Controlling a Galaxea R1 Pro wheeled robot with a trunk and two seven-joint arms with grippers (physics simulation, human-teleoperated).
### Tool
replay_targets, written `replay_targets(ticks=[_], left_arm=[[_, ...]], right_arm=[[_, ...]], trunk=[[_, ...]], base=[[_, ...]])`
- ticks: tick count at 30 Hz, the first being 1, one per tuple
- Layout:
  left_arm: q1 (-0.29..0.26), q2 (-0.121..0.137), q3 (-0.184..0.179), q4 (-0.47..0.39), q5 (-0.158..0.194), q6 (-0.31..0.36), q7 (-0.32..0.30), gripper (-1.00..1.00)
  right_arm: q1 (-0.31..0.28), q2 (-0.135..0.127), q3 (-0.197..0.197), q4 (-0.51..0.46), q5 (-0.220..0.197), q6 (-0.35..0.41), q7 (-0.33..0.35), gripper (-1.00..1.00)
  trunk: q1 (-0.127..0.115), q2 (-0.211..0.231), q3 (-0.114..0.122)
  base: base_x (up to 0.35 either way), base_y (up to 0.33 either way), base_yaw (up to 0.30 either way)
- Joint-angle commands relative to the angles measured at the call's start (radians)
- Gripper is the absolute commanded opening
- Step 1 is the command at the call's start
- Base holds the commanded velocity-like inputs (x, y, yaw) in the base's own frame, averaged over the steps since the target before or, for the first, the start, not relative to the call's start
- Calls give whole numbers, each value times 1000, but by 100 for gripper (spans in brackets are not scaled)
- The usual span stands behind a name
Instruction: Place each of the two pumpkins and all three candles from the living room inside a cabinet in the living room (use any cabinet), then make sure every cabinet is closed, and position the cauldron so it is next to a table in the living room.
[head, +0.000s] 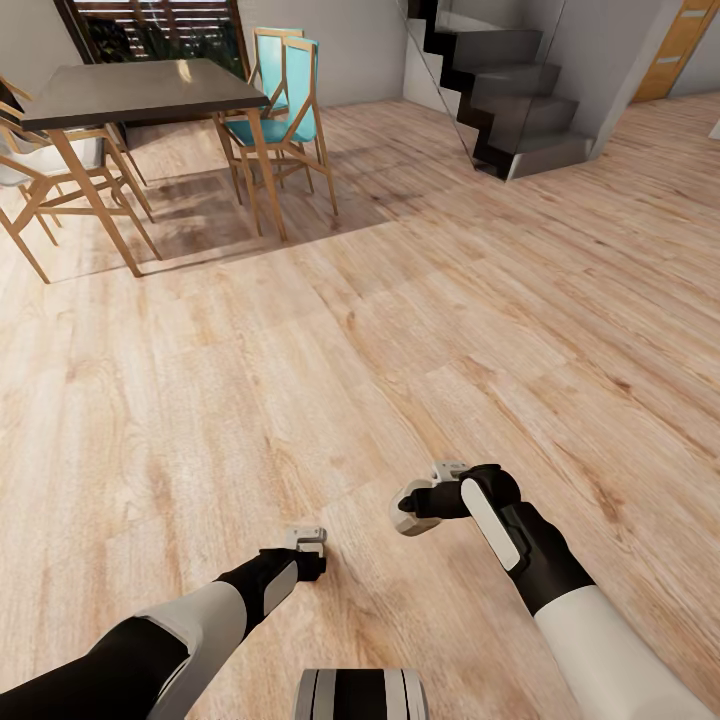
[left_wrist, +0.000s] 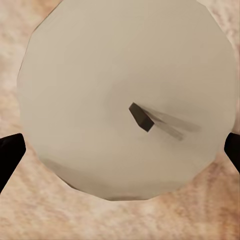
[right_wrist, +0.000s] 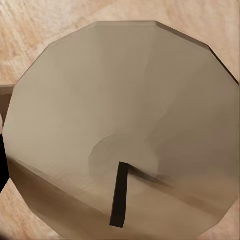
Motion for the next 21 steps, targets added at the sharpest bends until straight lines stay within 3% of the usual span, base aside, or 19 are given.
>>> replay_targets(ticks=[1,16,21], left_arm=[[0,0,-8,-2,10,5,5,100],[0,0,-8,-1,10,6,5,100],[0,0,-8,-1,10,7,5,100]], right_arm=[[-1,-1,3,-1,-10,2,-10,-100],[-1,-1,3,-1,-10,2,-10,-100],[-1,-1,3,-1,-9,2,-10,-100]], trunk=[[0,0,-1],[0,0,-1],[2,-1,-16]], base=[[0,0,0],[0,0,0],[0,0,0]])
